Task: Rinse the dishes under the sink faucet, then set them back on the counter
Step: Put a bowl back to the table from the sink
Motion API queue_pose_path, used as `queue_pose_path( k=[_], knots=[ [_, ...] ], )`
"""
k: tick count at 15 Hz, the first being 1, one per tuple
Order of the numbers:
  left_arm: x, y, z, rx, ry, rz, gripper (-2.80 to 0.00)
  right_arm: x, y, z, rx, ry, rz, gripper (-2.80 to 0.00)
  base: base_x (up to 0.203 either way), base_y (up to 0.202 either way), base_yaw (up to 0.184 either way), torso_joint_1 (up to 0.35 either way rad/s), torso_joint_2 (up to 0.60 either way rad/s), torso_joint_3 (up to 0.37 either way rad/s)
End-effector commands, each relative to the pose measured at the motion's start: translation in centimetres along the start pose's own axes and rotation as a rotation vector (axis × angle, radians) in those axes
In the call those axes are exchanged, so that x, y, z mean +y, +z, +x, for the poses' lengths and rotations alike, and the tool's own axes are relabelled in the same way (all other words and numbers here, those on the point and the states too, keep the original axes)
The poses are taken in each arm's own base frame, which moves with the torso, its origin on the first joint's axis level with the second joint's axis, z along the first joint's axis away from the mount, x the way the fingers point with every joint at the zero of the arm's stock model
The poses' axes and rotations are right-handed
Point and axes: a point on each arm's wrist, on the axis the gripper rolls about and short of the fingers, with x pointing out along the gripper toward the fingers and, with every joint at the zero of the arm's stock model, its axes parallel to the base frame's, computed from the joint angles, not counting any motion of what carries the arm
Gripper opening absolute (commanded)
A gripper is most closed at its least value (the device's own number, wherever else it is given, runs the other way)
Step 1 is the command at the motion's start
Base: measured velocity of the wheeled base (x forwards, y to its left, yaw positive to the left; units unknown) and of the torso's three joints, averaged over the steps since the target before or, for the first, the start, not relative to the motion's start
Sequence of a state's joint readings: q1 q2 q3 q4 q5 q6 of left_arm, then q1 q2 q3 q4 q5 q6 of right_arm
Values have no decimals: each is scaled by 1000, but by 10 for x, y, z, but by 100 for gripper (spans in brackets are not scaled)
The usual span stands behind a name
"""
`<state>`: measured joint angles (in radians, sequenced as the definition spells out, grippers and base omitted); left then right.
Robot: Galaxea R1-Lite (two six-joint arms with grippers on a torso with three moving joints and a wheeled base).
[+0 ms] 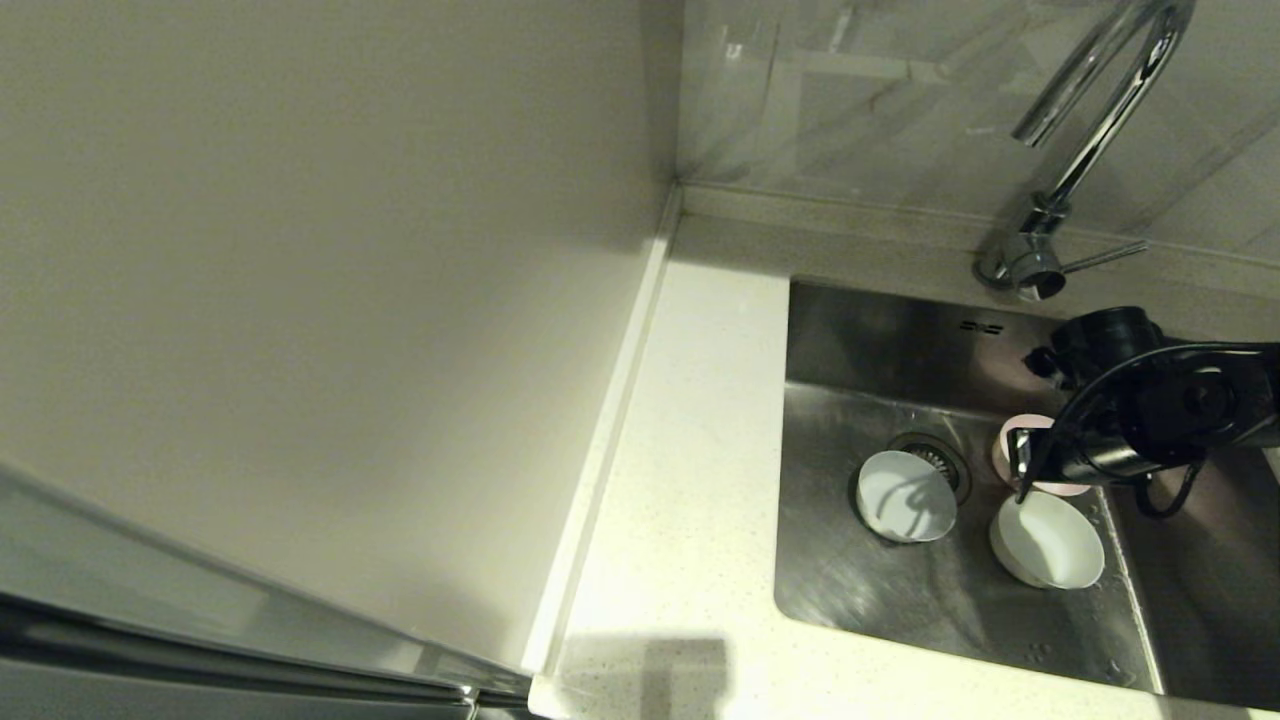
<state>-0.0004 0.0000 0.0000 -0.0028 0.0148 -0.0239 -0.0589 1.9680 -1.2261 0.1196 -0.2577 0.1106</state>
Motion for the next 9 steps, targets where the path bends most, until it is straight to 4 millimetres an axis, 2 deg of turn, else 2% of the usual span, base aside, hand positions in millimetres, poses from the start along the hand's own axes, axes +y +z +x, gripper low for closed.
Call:
queue_pose_path(
  k=[1, 4, 9],
  knots=[
    [0, 0, 0, -4, 1, 0, -280, 4, -1, 14, 22, -8, 3, -280, 0, 0, 0, 0, 0, 0],
    [0, 0, 0, -3, 1, -1, -280, 6, -2, 30, 35, -77, 78, -280, 0, 0, 0, 0, 0, 0],
    [0, 0, 0, -3, 1, -1, -280, 6, -3, 35, 33, -128, 96, -280, 0, 0, 0, 0, 0, 0]
  ],
)
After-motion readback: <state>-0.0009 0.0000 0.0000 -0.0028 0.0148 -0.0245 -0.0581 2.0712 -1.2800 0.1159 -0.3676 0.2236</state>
